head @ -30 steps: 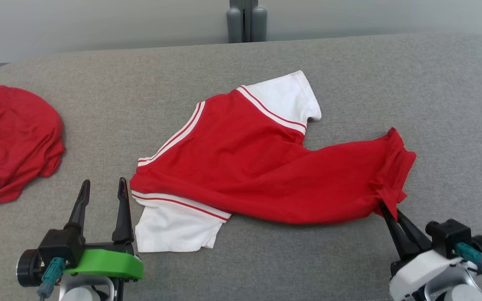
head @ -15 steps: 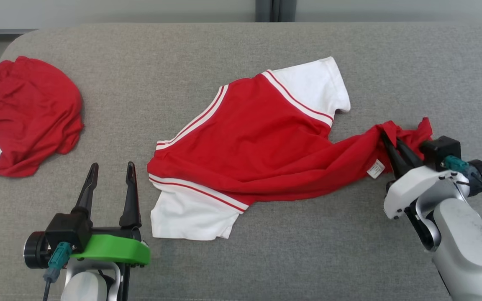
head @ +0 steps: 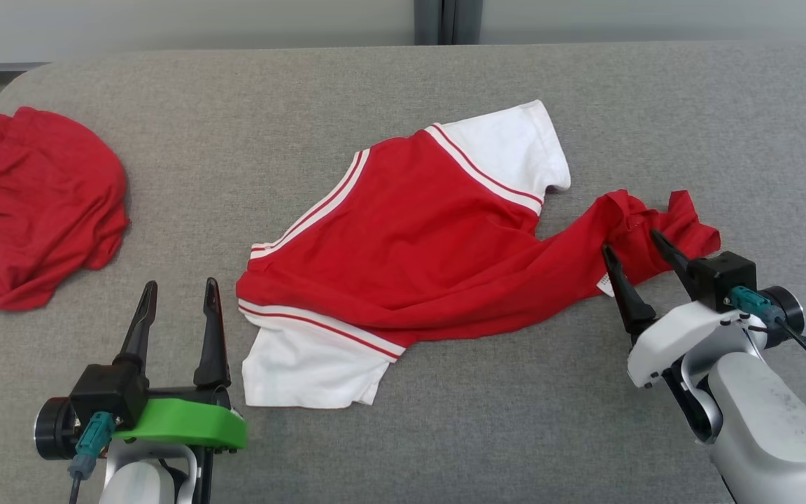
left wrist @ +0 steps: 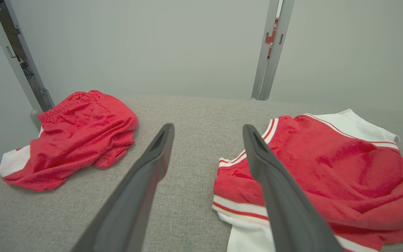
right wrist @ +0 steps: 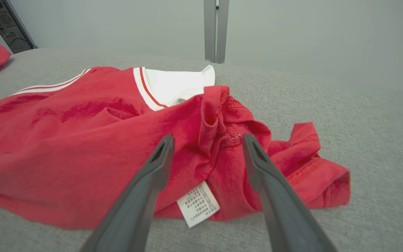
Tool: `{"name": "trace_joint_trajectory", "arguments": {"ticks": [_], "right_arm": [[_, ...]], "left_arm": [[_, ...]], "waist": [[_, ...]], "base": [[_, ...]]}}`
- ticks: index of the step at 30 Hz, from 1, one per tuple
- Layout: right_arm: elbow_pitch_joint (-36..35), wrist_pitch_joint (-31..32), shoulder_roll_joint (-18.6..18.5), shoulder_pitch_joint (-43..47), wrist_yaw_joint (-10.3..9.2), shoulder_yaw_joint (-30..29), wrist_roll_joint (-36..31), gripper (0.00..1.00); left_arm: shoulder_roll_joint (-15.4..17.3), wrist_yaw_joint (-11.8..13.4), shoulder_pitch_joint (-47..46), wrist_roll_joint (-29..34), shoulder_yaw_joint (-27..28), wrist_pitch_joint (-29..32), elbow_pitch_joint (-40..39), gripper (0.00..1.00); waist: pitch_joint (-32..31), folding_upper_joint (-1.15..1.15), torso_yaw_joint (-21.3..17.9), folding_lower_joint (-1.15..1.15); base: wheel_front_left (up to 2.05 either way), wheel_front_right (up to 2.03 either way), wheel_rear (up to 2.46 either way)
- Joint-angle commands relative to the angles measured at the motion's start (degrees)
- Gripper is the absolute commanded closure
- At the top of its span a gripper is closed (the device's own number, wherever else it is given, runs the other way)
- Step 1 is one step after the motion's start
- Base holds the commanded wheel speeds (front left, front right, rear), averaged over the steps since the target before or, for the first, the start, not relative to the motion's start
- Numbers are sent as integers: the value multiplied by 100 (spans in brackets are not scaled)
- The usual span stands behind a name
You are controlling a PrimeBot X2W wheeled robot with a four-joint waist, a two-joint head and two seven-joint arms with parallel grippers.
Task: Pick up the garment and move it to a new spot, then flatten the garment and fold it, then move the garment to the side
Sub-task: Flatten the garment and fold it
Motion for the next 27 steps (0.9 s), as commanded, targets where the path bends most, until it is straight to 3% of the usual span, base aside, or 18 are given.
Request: {"name": "trace_joint_trajectory", "arguments": {"ticks": [1, 10, 19, 20, 21, 22, 23, 25, 27], "right_arm": [[-191, -22, -30, 173, -10, -12, 10, 0], [-472, -23, -30, 354, -10, -99, -89, 0], [523, -3, 16, -170, -10, -200, -230, 0], [629, -3, 28, -221, -10, -207, -231, 10], [747, -4, 40, -286, -10, -213, -239, 25], [835, -6, 49, -347, -10, -210, -239, 52], [931, -9, 53, -414, -10, -192, -231, 60], [1085, -14, 82, -532, -10, -151, -221, 100], [1199, -19, 102, -618, -10, -128, -202, 100]], "left_arm": [[12, 15, 57, 29, 21, -4, -26, 0], [12, -21, 15, -24, -62, -4, -2, 0], [13, 14, 30, -80, -146, -3, -16, 0], [13, 17, 21, -89, -153, -4, -17, 0], [13, 22, 10, -96, -167, -3, -23, 0], [13, 25, -1, -102, -177, -3, -26, 0], [12, 29, -18, -109, -185, -4, -28, 0], [13, 33, -45, -111, -195, -4, -29, 0], [13, 41, -56, -112, -199, -4, -19, 0]], "waist": [[-60, 0, -89, 0], [-86, 0, -55, 0], [3, 0, 240, 0], [18, 0, 264, 0], [41, 0, 291, 0], [61, 0, 310, 0], [86, 0, 333, 0], [113, 0, 356, 0], [112, 0, 366, 0]], "base": [[0, 0, 0], [0, 0, 0], [0, 0, 0], [0, 0, 0], [0, 0, 0], [0, 0, 0], [0, 0, 0], [0, 0, 0], [0, 0, 0]]}}
